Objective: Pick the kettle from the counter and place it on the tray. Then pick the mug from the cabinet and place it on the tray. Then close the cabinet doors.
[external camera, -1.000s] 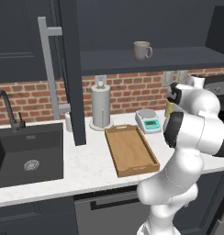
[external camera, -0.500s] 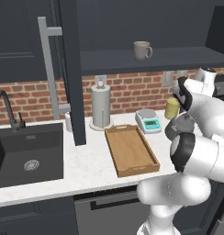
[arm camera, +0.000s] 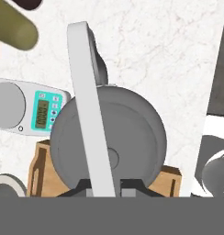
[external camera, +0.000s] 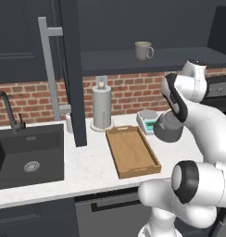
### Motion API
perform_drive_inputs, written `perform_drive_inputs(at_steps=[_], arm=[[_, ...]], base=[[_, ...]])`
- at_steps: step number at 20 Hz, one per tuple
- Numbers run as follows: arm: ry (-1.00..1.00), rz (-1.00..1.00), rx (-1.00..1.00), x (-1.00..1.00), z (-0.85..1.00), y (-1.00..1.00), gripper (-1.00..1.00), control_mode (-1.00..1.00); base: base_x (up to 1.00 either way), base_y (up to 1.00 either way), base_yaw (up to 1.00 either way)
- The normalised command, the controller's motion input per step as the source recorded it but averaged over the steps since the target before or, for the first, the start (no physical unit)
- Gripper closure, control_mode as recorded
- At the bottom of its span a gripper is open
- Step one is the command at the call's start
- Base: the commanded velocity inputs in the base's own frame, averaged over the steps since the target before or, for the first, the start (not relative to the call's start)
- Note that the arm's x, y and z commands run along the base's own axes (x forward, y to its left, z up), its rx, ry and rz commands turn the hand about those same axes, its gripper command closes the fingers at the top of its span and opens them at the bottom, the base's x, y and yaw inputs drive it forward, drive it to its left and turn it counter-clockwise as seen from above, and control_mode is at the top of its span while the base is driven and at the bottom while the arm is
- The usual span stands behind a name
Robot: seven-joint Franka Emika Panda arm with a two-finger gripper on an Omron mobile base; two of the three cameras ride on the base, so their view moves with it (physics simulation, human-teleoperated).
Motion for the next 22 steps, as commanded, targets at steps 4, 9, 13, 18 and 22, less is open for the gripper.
perform_drive_inputs(at_steps=[4,9,13,18,22], arm=[[0.0,0.0,0.0,0.0,0.22,1.0,1.0,-1.0],[0.0,0.01,0.0,0.02,0.07,0.99,1.0,-1.0],[0.0,0.0,0.0,0.21,-0.03,0.74,1.0,-1.0],[0.0,0.02,0.0,0.43,-0.16,0.35,1.0,-1.0],[0.0,0.0,0.0,0.45,-0.26,0.04,1.0,-1.0]], base=[[0.0,0.0,0.0],[0.0,0.0,0.0],[0.0,0.0,0.0],[0.0,0.0,0.0],[0.0,0.0,0.0]])
